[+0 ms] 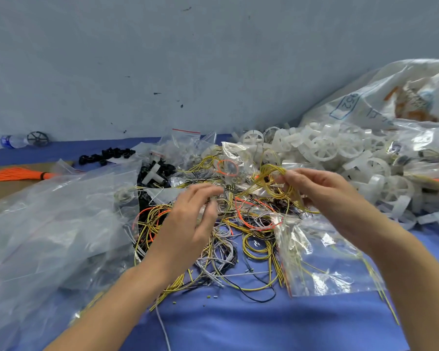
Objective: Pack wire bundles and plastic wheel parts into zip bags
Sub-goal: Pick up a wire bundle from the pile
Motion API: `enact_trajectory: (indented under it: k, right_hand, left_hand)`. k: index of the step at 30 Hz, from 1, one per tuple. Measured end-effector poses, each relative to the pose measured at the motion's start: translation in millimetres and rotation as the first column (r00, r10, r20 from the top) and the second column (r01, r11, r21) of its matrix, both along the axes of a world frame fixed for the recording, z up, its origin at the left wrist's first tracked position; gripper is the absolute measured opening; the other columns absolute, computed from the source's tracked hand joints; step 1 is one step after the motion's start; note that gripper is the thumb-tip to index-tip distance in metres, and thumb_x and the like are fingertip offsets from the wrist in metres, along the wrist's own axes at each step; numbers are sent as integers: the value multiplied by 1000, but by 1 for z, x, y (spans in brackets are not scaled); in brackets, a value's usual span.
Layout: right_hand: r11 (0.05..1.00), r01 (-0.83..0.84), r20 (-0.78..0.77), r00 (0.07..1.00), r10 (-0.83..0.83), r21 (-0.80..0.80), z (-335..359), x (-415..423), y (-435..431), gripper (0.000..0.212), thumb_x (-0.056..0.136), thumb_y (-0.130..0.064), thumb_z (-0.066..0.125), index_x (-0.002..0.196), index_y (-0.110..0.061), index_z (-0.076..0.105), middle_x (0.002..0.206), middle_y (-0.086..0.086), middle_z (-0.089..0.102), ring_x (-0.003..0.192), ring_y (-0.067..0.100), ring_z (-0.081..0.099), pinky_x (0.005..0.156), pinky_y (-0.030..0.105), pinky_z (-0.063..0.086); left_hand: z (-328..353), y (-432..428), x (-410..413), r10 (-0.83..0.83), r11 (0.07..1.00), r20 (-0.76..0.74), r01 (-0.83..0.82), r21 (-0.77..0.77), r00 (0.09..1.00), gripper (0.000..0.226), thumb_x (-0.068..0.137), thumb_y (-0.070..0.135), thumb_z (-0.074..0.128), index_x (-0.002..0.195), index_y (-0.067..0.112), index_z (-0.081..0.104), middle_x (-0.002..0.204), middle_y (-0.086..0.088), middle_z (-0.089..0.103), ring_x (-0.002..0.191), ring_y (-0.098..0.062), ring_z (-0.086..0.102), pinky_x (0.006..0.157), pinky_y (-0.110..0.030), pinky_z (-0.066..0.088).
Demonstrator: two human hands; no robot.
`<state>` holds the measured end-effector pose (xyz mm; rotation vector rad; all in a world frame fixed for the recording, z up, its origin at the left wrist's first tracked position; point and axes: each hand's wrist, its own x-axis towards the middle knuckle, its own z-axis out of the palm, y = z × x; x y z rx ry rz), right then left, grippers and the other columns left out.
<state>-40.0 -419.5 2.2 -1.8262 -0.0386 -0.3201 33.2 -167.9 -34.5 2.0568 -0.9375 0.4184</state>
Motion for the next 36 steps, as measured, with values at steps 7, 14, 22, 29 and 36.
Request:
enact_trajectory:
  k: [7,14,22,29,36]
  right_hand:
    - [981,-149,61,988,142,125,-14,16,48,33,90,-50,57,107,-27,74,100,-5,72,87,13,64,85,37,51]
    - [980,-138,-5,990,140,144,-38,31,82,20,100,-22,52,108,-24,69,89,-6,71,80,4,65,76,21,49]
    - [992,-62,-38,998,58,-113,-44,33,81,21,101,-27,52,111,-36,68,96,-9,74,93,3,68,83,24,53]
    - [969,245,76,966,-247,28,-43,34,70,51,95,-36,50,144,-37,37,131,-14,52,102,-5,58,84,22,45]
    - [959,176,226,966,-125,-222,-35,24,67,55,95,-61,43,145,-37,40,129,-21,55,117,-5,52,94,23,45]
  left_hand:
    - [18,7,9,81,990,97,-92,110,992,40,103,42,33,133,26,53,126,20,51,126,-4,44,105,-30,36]
    - [1,32,25,170,985,-127,-166,40,977,27,104,38,35,97,29,60,73,14,68,71,-8,66,71,-43,53]
    - [11,28,27,204,957,-192,-237,-168,960,29,101,50,35,102,34,59,78,9,67,62,-12,68,65,-49,57]
    - [8,19,20,146,981,-196,-168,-99,970,26,101,43,39,105,31,63,73,2,64,58,-15,64,64,-42,52]
    - [-1,17,14,225,969,148,-236,67,963,35,99,47,37,122,35,61,85,8,68,79,-19,66,62,-35,51]
